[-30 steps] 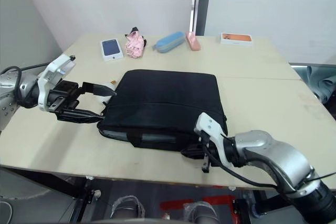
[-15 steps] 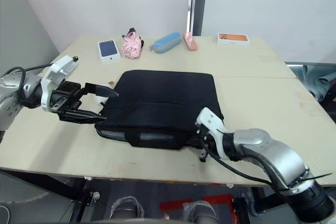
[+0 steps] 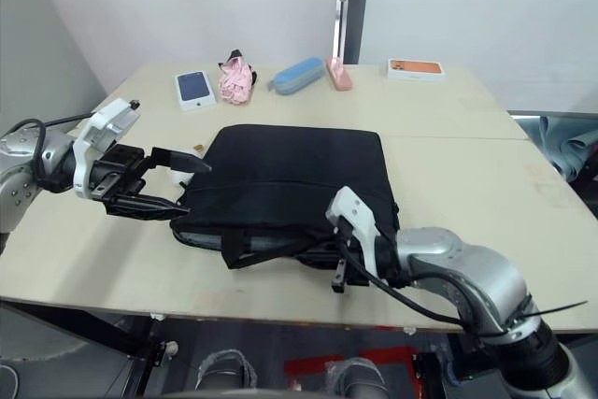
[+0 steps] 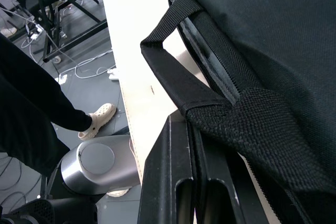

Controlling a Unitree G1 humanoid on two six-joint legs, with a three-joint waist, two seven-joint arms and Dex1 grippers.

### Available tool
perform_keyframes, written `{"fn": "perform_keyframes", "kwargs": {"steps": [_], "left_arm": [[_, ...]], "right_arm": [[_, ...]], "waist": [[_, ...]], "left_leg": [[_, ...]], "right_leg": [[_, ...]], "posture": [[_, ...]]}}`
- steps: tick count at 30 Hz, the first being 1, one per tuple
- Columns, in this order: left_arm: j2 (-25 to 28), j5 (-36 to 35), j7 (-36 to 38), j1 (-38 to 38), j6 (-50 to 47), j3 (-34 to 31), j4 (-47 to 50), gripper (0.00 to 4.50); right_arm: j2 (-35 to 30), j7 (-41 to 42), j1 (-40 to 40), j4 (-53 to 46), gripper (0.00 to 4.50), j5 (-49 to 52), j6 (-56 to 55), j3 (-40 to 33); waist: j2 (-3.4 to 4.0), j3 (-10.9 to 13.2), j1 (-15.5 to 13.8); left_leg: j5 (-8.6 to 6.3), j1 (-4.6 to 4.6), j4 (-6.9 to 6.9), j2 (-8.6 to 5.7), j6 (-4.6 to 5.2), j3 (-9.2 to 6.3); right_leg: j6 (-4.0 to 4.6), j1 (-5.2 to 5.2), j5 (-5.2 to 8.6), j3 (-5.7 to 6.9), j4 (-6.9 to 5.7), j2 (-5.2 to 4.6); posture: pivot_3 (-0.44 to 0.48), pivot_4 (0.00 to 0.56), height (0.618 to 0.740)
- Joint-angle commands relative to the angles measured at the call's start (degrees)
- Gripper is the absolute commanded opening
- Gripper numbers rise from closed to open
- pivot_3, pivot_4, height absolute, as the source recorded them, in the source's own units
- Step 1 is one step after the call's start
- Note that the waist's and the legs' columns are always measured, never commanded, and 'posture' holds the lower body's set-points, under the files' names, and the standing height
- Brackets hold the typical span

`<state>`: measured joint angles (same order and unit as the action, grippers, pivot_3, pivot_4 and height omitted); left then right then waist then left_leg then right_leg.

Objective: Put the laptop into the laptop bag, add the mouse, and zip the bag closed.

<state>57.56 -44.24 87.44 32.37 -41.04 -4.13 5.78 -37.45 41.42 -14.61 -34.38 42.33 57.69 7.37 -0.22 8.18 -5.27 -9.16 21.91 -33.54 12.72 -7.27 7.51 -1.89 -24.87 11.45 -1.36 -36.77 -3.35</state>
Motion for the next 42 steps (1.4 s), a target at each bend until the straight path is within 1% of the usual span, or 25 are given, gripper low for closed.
{"fn": "perform_keyframes", "kwargs": {"steps": [1, 3, 9, 12, 16, 20, 23, 26, 33, 36, 39, 40, 41, 42], "left_arm": [[0.13, -0.38, 0.21, 0.07, 0.38, -1.23, 0.89, 4.5], [-0.02, -0.43, 0.14, 0.07, 0.32, -1.17, 1.0, 4.5], [-0.01, -0.67, -0.06, -0.07, 0.06, -1.38, 1.34, 4.5], [0.07, -0.85, -0.11, -0.08, -0.1, -1.62, 1.26, 4.5], [0.24, -1.16, -0.11, 0.03, -0.45, -1.85, 1.16, 4.5], [0.43, -1.56, -0.19, 0.13, -0.88, -2.07, 1.11, 4.5], [0.54, -1.77, -0.3, 0.05, -1.24, -2.32, 1.25, 4.5], [0.71, -2.01, -0.43, -0.17, -1.53, -2.61, 1.54, 4.5], [0.77, -2.2, -0.8, -0.2, -2.06, -2.9, 1.85, 4.5], [1.04, -2.0, -0.89, -0.26, -2.51, -2.73, 1.82, 4.5], [1.68, 0.22, -0.95, -0.64, -2.03, -1.23, 0.7, 4.5], [-0.34, -1.77, -6.01, 3.95, -7.28, 0.47, 4.01, 4.5], [-1.16, -4.68, -10.4, 4.68, -11.23, 0.02, 8.55, 4.5], [-0.23, -3.81, -8.14, -1.4, -8.4, -3.03, 8.31, 4.5]], "right_arm": [[0.43, -2.22, -3.35, 3.52, 0.07, -2.49, -0.77, -0.68], [0.34, -2.64, -5.2, 5.38, 0.07, -4.02, -0.95, -0.14], [0.23, 0.14, -6.49, 3.48, 0.07, -1.0, -0.06, -0.97], [0.44, 0.59, -7.95, 4.58, 0.07, -1.92, -0.24, 0.84], [2.23, 0.22, -11.25, 6.75, 0.07, -3.23, -0.09, 3.55], [5.68, -0.48, -16.04, 10.41, 0.07, -4.93, 0.19, 5.99], [6.64, -0.39, -18.13, 13.03, 0.07, -7.11, -0.39, 7.74], [6.76, -0.02, -18.87, 14.1, 0.07, -8.45, -0.68, 8.33], [4.76, 1.71, -19.8, 16.79, 0.07, -13.94, -3.63, 10.76], [5.85, 1.39, -21.09, 19.37, 0.07, -15.34, -5.27, 9.77], [6.4, 2.42, -21.55, 20.1, 0.07, -15.24, -5.44, 9.33], [6.11, 2.92, -21.41, 20.39, 0.07, -15.69, -5.61, 9.88], [5.76, 3.46, -21.1, 20.71, 0.07, -16.28, -5.92, 10.65], [5.15, 3.98, -20.78, 21.3, 0.07, -17.46, -6.52, 11.92]], "waist": [[0.0, 0.0, 0.02], [0.0, 0.0, 0.01], [0.0, 0.0, -0.18], [0.0, 0.0, -0.15], [0.0, 0.0, 0.1], [0.0, 0.0, 0.16], [0.0, 0.0, 0.04], [0.0, 0.0, -0.2], [0.0, 0.0, -0.09], [0.0, 0.0, -0.01], [0.0, 0.0, 0.14], [0.0, 0.0, 0.07], [0.0, 0.01, -0.21], [0.0, 0.01, -0.3]], "left_leg": [[0.02, 0.01, 0.01, 0.01, -0.03, -0.01], [0.06, 0.02, -0.01, 0.0, -0.1, 0.0], [0.09, 0.05, 0.03, 0.0, -0.16, -0.03], [0.09, 0.04, 0.03, 0.0, -0.17, -0.03], [0.09, -0.01, 0.01, 0.0, -0.17, -0.01], [0.11, 0.01, -0.02, 0.0, -0.2, -0.01], [0.11, 0.01, -0.02, 0.0, -0.21, -0.04], [0.12, 0.06, -0.01, 0.0, -0.22, -0.06], [0.13, 0.04, 0.0, 0.0, -0.23, -0.07], [0.13, 0.04, -0.01, 0.0, -0.23, -0.06], [0.13, 0.04, -0.03, 0.0, -0.23, -0.05], [0.13, 0.03, -0.03, 0.0, -0.23, -0.05], [0.13, 0.02, -0.03, 0.01, -0.23, -0.06], [0.13, 0.08, -0.1, 0.02, -0.23, -0.14]], "right_leg": [[0.0, -0.01, 0.0, 0.01, 0.0, 0.01], [0.0, -0.01, 0.0, 0.0, 0.0, 0.0], [0.01, -0.03, 0.01, 0.05, 0.07, 0.01], [0.01, -0.02, 0.01, 0.05, 0.06, 0.0], [0.02, -0.01, 0.01, 0.01, -0.06, 0.01], [0.03, -0.04, 0.02, 0.01, -0.11, 0.01], [0.03, -0.05, 0.02, 0.04, -0.08, 0.01], [0.03, -0.05, 0.02, 0.08, -0.01, 0.01], [0.02, -0.04, 0.01, 0.07, -0.03, 0.01], [0.02, -0.03, 0.01, 0.07, -0.04, 0.01], [0.03, -0.04, 0.01, 0.05, -0.09, 0.01], [0.03, -0.04, 0.01, 0.05, -0.1, 0.01], [0.03, -0.04, 0.01, 0.06, -0.13, 0.02], [0.03, -0.04, 0.01, 0.14, -0.13, 0.01]], "posture": [[0.0, 0.15, 0.74], [0.0, 0.15, 0.74], [0.0, 0.15, 0.74], [0.0, 0.15, 0.74], [0.0, 0.15, 0.74], [0.0, 0.15, 0.74], [0.0, 0.15, 0.74], [0.0, 0.15, 0.74], [0.0, 0.15, 0.74], [0.0, 0.15, 0.74], [0.0, 0.15, 0.74], [0.0, 0.15, 0.74], [0.0, 0.15, 0.74], [0.0, 0.15, 0.74]]}}
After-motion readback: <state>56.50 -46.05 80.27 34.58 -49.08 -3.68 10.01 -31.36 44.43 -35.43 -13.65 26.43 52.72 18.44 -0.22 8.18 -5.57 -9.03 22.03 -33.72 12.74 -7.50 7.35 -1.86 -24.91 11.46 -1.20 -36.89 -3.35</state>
